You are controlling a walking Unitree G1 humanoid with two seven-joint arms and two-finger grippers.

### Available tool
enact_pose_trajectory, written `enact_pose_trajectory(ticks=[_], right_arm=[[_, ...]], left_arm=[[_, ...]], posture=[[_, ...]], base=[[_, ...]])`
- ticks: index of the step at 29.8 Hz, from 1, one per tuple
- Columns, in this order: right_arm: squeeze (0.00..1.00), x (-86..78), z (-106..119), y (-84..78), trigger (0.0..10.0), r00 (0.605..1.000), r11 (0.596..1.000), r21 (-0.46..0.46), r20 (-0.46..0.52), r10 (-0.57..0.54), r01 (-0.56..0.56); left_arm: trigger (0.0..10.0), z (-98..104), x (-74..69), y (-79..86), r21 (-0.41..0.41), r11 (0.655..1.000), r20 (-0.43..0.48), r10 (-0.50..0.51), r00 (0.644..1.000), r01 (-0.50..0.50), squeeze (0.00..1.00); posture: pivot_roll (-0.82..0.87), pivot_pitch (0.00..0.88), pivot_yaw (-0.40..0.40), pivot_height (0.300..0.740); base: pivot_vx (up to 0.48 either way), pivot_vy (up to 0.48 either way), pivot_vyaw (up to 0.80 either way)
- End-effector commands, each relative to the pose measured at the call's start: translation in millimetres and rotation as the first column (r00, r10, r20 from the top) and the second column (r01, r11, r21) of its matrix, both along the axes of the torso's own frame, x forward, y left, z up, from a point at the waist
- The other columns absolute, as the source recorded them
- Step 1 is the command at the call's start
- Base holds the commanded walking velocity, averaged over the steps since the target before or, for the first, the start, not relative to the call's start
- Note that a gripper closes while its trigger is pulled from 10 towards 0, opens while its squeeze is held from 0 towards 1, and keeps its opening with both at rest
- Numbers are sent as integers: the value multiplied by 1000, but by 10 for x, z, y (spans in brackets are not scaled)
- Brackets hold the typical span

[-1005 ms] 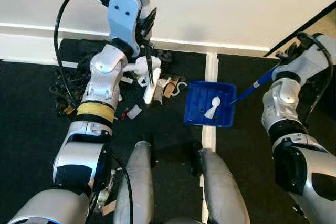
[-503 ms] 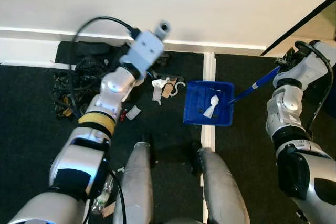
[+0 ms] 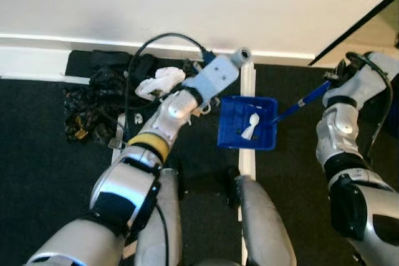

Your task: Sweep floor

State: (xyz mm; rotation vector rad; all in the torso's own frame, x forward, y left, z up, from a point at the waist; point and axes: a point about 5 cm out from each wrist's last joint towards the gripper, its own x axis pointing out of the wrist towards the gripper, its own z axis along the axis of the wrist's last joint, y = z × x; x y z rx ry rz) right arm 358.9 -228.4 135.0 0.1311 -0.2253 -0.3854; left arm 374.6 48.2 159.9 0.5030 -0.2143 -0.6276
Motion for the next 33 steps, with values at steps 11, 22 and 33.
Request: enact_pose_trajectory(ticks=[11,22,33], right_arm=[[0,-119,-331,51,10000,991,999,3,-133,34,-33],[0,-127,-312,-89,10000,989,1000,2,-148,6,-6],[0,-134,-307,-111,10000,990,1000,15,-138,5,-3]], left_arm=[[10000,172,-154,-714,-233,970,-54,-89,995,74,0],[10000,756,-249,-1049,-446,843,11,-330,944,300,0],[10000,899,200,186,-40,996,142,-73,987,80,0]], posture=[[43,438,-57,740],[66,422,-46,740],[93,413,-39,740]], base=[[0,0,0],[0,0,0],[0,0,0]])
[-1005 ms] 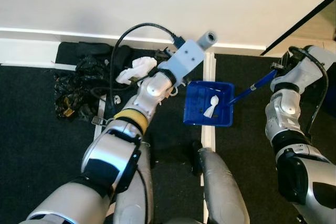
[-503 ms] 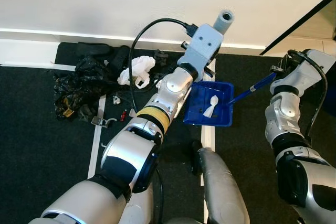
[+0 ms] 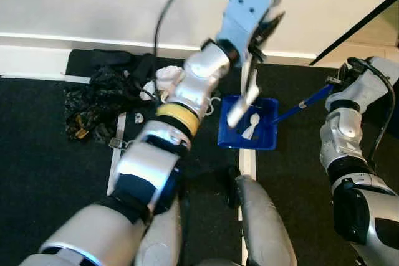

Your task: Sweep floor

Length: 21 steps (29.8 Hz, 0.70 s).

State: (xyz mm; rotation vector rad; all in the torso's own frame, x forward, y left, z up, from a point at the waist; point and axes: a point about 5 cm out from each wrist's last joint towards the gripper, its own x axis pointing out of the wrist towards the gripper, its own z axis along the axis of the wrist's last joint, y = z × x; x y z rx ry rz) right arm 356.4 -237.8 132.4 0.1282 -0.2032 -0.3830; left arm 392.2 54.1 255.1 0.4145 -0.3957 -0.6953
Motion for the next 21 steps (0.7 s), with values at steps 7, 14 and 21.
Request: enact_pose_trajectory(ticks=[7,14,21], right_arm=[[0,-151,-321,-102,10000,988,998,12,-139,-60,62],[0,-174,-329,-153,10000,982,995,-35,-160,-102,98],[0,-164,-319,-97,10000,985,995,-72,-152,-79,69]], left_arm=[[10000,-309,64,593,243,954,26,173,985,-174,0],[10000,-589,25,709,271,942,-26,216,976,-201,0],[10000,-770,11,546,218,944,-61,268,962,-249,0]], posture=[[108,410,-31,740],[99,405,-27,740],[85,405,-30,740]], base=[[0,0,0],[0,0,0],[0,0,0]])
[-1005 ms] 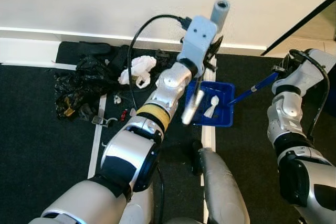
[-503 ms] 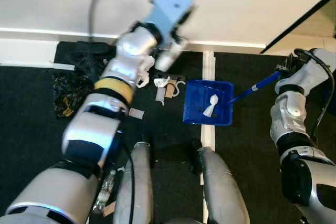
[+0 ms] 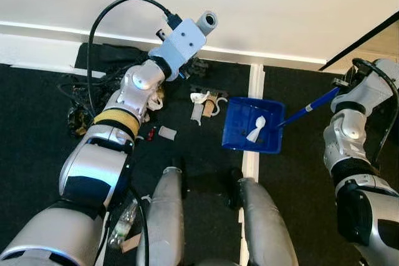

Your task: Sweep floor

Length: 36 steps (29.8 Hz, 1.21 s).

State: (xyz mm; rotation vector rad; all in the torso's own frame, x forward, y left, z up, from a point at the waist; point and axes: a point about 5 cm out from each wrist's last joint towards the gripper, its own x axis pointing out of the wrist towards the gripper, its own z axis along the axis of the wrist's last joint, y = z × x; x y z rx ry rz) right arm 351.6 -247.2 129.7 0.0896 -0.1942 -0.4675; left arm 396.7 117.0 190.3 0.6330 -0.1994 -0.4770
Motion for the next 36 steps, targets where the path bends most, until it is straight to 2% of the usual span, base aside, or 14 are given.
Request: enact_pose_trajectory(ticks=[1,7,12,13,19,20,24,25,29,30,31,32,35,36], right_arm=[[0,-118,-293,-3,10000,991,999,-33,-136,8,-13],[0,-125,-301,7,10000,991,999,-40,-136,10,-16],[0,-159,-338,-10,10000,990,999,-45,-144,5,-11],[0,-159,-338,-10,10000,990,999,-45,-144,5,-11],[0,-186,-367,-51,10000,988,999,-38,-155,-4,-2],[0,-186,-367,-51,10000,988,999,-38,-155,-4,-2],[0,-186,-372,-58,10000,987,1000,-31,-159,-4,-1],[0,-186,-372,-58,10000,987,1000,-31,-159,-4,-1],[0,-174,-368,-51,10000,987,1000,-24,-162,-1,-3],[0,-174,-368,-51,10000,987,1000,-24,-162,-1,-3],[0,-164,-360,-38,10000,987,1000,-21,-160,2,-6],[0,-164,-360,-38,10000,987,1000,-21,-160,2,-6],[0,-157,-355,-26,10000,988,1000,-18,-157,6,-9],[0,-156,-354,-25,10000,988,1000,-18,-156,7,-9]], left_arm=[[10000,-143,-37,-119,-5,1000,-22,-1,1000,1,0],[10000,-239,-78,-345,-32,999,-11,16,1000,-17,0],[10000,-199,-159,-774,-274,962,-24,-4,1000,-2,0],[10000,-199,-159,-774,-274,962,-24,-4,1000,-2,0],[10000,-31,-335,-1374,-575,814,-74,-154,985,84,0],[10000,-31,-335,-1374,-575,814,-74,-154,985,84,0],[10000,157,-477,-1682,-674,718,-25,-257,966,174,0],[10000,157,-477,-1682,-674,718,-25,-257,966,174,0],[10000,520,-471,-1760,-756,619,58,-262,963,214,0],[10000,520,-471,-1760,-756,619,58,-262,963,214,0],[10000,659,-386,-1625,-674,681,129,-271,954,285,0],[10000,659,-386,-1625,-674,681,129,-271,954,285,0],[10000,662,-288,-1431,-501,780,134,-360,923,376,0],[10000,652,-251,-1337,-474,791,121,-377,918,387,0]], posture=[[80,406,-32,740],[71,410,-33,740],[60,416,-31,740],[60,416,-31,740],[62,422,-30,740],[62,422,-30,740],[70,420,-34,740],[70,420,-34,740],[73,418,-38,740],[73,418,-38,740],[75,414,-35,740],[75,414,-35,740],[81,414,-34,740],[86,415,-34,740]], base=[[0,0,0],[0,0,0],[0,0,0],[0,0,0],[0,0,0],[0,0,0],[0,0,0],[0,0,0],[0,0,0],[0,0,0],[0,0,0],[0,0,0],[0,0,0],[0,0,0]])
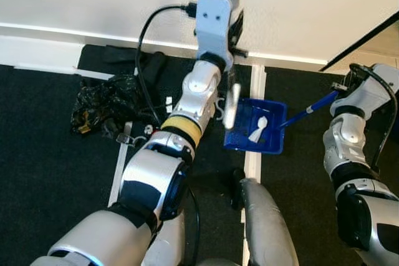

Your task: Sweep floor

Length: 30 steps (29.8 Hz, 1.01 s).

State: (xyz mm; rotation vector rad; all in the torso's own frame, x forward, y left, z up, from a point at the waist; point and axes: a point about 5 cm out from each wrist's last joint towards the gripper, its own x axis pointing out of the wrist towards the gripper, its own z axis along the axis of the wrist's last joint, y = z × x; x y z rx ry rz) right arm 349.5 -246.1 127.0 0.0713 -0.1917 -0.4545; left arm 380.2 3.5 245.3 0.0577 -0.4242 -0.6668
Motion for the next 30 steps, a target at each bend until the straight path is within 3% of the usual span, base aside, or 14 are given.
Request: enact_pose_trajectory(ticks=[1,2,5,7,10,15,16,19,21,23,25,27,29,30], right_arm=[[0,-137,-327,-36,10000,989,1000,0,-148,-3,3],[0,-137,-327,-36,10000,989,1000,0,-148,-3,3],[0,-147,-346,-32,10000,988,1000,0,-152,1,-1],[0,-148,-350,-29,10000,988,1000,0,-154,2,-2],[0,-148,-357,-13,10000,988,1000,2,-155,5,-5],[0,-144,-358,24,10000,989,1000,0,-149,13,-13],[0,-144,-358,24,10000,989,1000,0,-149,13,-13],[0,-153,-363,13,10000,989,1000,-1,-149,13,-13],[0,-159,-369,3,10000,988,1000,-1,-152,12,-12],[0,-161,-371,1,10000,988,1000,-2,-152,12,-12],[0,-163,-375,6,10000,988,1000,-2,-153,12,-13],[0,-157,-375,16,10000,988,1000,-1,-155,15,-15],[0,-155,-374,19,10000,988,1000,0,-155,16,-16],[0,-147,-370,32,10000,988,1000,0,-155,18,-19]], left_arm=[[10000,119,22,87,64,997,51,-54,997,51,0],[10000,119,22,87,64,997,51,-54,997,51,0],[10000,125,107,417,105,994,75,12,997,-20,0],[10000,121,119,471,120,992,81,24,996,-34,0],[10000,83,137,587,208,975,120,57,991,-82,0],[10000,-70,184,935,441,877,170,126,977,-189,0],[10000,-70,184,935,441,877,170,126,977,-189,0],[10000,-269,204,1127,562,802,106,176,979,-205,0],[10000,-465,189,1195,602,778,22,210,977,-181,0],[10000,-511,182,1207,609,773,5,217,976,-175,0],[10000,-754,129,1221,623,763,-50,259,965,-173,0],[10000,-969,71,1187,574,793,-110,321,941,-204,0],[10000,-1013,58,1172,555,803,-125,336,933,-215,0],[10000,-1074,36,1120,482,835,-154,378,913,-265,0]], posture=[[90,416,-36,740],[90,416,-36,740],[90,416,-36,740],[90,416,-36,740],[92,422,-40,740],[86,422,-35,740],[86,422,-35,740],[91,422,-35,740],[93,423,-36,740],[93,423,-36,740],[91,426,-38,740],[92,428,-39,740],[92,428,-39,740],[91,431,-41,740]], base=[[0,0,0],[0,0,0],[0,0,0],[0,0,0],[0,0,0],[0,0,0],[0,0,0],[0,0,0],[0,0,0],[0,0,0],[0,0,0],[0,0,0],[0,0,0],[0,0,0]])
